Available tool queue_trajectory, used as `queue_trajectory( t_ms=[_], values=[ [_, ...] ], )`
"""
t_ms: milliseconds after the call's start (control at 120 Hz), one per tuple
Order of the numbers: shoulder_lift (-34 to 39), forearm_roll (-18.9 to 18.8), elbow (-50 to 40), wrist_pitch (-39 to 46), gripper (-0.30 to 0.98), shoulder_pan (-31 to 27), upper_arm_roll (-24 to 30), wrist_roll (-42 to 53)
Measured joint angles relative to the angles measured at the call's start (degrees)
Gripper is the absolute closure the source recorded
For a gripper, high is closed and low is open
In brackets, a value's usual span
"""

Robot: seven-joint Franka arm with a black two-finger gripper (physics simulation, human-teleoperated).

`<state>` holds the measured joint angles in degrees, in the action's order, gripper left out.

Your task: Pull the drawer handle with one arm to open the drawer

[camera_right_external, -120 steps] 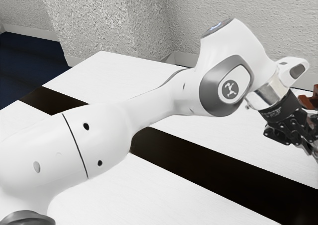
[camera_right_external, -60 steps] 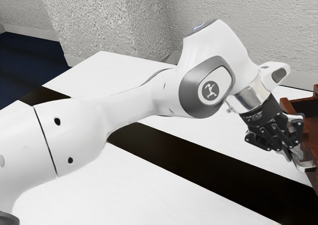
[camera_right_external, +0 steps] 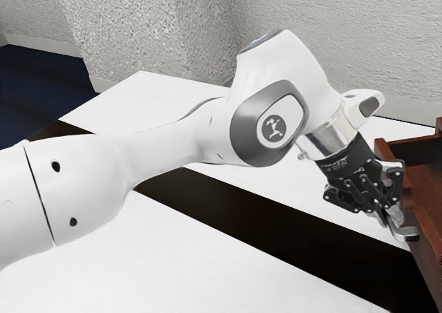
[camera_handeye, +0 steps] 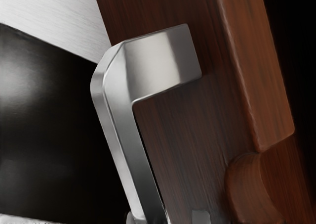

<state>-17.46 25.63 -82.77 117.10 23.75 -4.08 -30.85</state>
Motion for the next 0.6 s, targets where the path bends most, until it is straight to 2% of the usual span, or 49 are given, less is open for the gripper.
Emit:
queue_trajectory(
  t_ms=[600],
  values=[
    [6.5, -0.6, -7.9, 0.6, 0.79, -0.7, -0.1, -0.9]
  ],
)
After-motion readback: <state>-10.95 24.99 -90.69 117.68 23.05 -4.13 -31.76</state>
